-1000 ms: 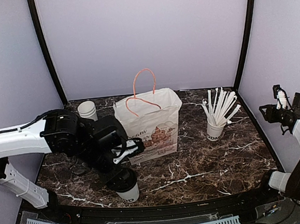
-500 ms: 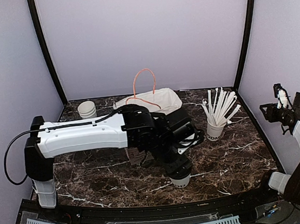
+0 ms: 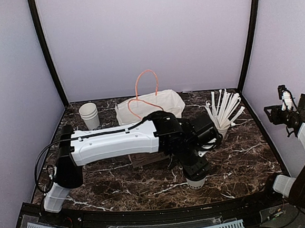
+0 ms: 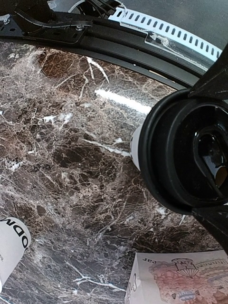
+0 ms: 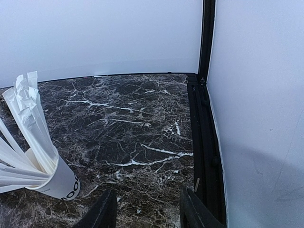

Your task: Pack the takeout coffee

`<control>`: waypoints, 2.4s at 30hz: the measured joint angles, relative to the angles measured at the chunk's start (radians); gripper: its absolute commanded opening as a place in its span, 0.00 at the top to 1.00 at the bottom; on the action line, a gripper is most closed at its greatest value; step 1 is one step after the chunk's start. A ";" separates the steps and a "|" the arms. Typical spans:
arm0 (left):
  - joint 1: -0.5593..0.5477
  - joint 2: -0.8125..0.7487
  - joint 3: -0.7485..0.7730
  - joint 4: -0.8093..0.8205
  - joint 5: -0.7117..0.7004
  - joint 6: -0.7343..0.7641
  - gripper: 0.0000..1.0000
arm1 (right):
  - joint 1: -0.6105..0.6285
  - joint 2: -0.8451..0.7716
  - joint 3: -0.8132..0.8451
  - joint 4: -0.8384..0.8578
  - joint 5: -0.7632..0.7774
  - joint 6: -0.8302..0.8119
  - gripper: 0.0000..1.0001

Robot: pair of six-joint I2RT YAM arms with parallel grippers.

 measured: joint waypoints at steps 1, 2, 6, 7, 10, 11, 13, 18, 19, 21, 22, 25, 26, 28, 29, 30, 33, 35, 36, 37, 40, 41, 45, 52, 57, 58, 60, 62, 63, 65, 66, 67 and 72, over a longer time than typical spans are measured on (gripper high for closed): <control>0.000 0.006 0.006 -0.004 0.000 0.000 0.31 | 0.000 0.000 0.000 0.000 0.000 -0.001 0.53; 0.000 0.011 0.010 -0.006 -0.001 -0.001 0.28 | 0.000 0.000 0.000 0.000 0.000 -0.002 0.53; 0.000 0.018 0.029 -0.024 -0.005 -0.005 0.13 | 0.000 0.000 0.000 0.000 0.000 -0.002 0.53; 0.000 0.020 0.033 -0.028 -0.006 -0.002 0.12 | 0.000 0.000 0.000 0.000 0.000 -0.002 0.53; 0.000 0.026 0.058 -0.042 -0.009 -0.002 0.12 | 0.000 0.000 0.000 0.000 0.000 -0.003 0.53; 0.000 0.029 0.077 -0.048 -0.010 -0.001 0.12 | 0.000 0.000 0.000 0.000 0.000 -0.003 0.53; 0.000 0.031 0.106 -0.056 -0.012 0.002 0.12 | 0.000 0.000 0.000 0.000 -0.001 -0.003 0.53; 0.000 0.027 0.183 -0.063 -0.015 0.024 0.11 | 0.002 0.000 0.000 -0.002 -0.013 -0.003 0.54; 0.000 0.024 0.188 -0.064 -0.019 0.028 0.11 | 0.003 0.000 0.001 -0.006 -0.016 -0.004 0.54; 0.000 0.011 0.188 -0.066 -0.040 0.042 0.11 | 0.014 0.000 0.017 -0.039 -0.026 -0.012 0.54; 0.000 0.001 0.188 -0.068 -0.053 0.050 0.11 | 0.029 0.000 0.041 -0.073 -0.031 -0.021 0.54; -0.001 -0.065 0.151 -0.058 -0.088 0.097 0.11 | 0.093 0.004 0.154 -0.179 -0.053 -0.054 0.54; -0.001 -0.100 0.132 -0.055 -0.099 0.116 0.11 | 0.115 0.007 0.198 -0.205 -0.063 -0.067 0.54; -0.002 -0.169 0.099 -0.038 -0.122 0.149 0.08 | 0.174 0.023 0.336 -0.287 -0.086 -0.099 0.52; -0.003 -0.203 0.086 -0.026 -0.132 0.164 0.07 | 0.196 0.029 0.390 -0.311 -0.096 -0.111 0.51; -0.004 -0.254 0.063 0.001 -0.149 0.188 0.04 | 0.231 0.037 0.469 -0.349 -0.113 -0.129 0.50; -0.004 -0.365 0.040 0.070 -0.200 0.254 0.01 | 0.301 0.053 0.598 -0.426 -0.179 -0.179 0.49; -0.003 -0.419 0.039 0.119 -0.244 0.288 0.01 | 0.339 0.075 0.656 -0.485 -0.223 -0.202 0.47; -0.001 -0.444 0.039 0.145 -0.270 0.307 0.01 | 0.361 0.093 0.689 -0.518 -0.242 -0.217 0.46; 0.006 -0.465 0.039 0.165 -0.290 0.317 0.01 | 0.384 0.114 0.720 -0.548 -0.249 -0.232 0.45; 0.055 -0.509 0.035 0.208 -0.357 0.316 0.01 | 0.470 0.183 0.791 -0.612 -0.245 -0.280 0.45; 0.085 -0.520 0.030 0.215 -0.378 0.306 0.01 | 0.502 0.211 0.809 -0.639 -0.235 -0.298 0.45; 0.276 -0.592 -0.102 0.240 -0.415 0.196 0.01 | 0.629 0.304 0.863 -0.710 -0.191 -0.361 0.41; 0.504 -0.789 -0.462 0.257 -0.373 -0.023 0.01 | 0.993 0.393 0.827 -0.830 -0.035 -0.552 0.35; 0.583 -0.855 -0.567 0.246 -0.316 -0.143 0.01 | 1.229 0.408 0.682 -0.850 0.113 -0.618 0.24; 0.589 -0.864 -0.586 0.243 -0.311 -0.162 0.01 | 1.267 0.408 0.652 -0.851 0.140 -0.625 0.22; 0.590 -0.884 -0.625 0.238 -0.297 -0.200 0.01 | 1.317 0.408 0.607 -0.857 0.182 -0.638 0.21; 0.590 -0.900 -0.646 0.229 -0.290 -0.225 0.01 | 1.351 0.407 0.580 -0.861 0.215 -0.639 0.20; 0.590 -0.908 -0.652 0.225 -0.287 -0.237 0.01 | 1.366 0.406 0.567 -0.859 0.234 -0.637 0.20; 0.590 -0.927 -0.658 0.225 -0.283 -0.252 0.01 | 1.397 0.402 0.546 -0.855 0.272 -0.632 0.20; 0.590 -0.939 -0.659 0.225 -0.283 -0.259 0.01 | 1.415 0.399 0.536 -0.850 0.289 -0.629 0.20; 0.590 -0.949 -0.660 0.225 -0.283 -0.264 0.01 | 1.432 0.397 0.526 -0.845 0.305 -0.625 0.19; 0.590 -0.981 -0.660 0.225 -0.279 -0.287 0.01 | 1.506 0.396 0.499 -0.823 0.361 -0.591 0.19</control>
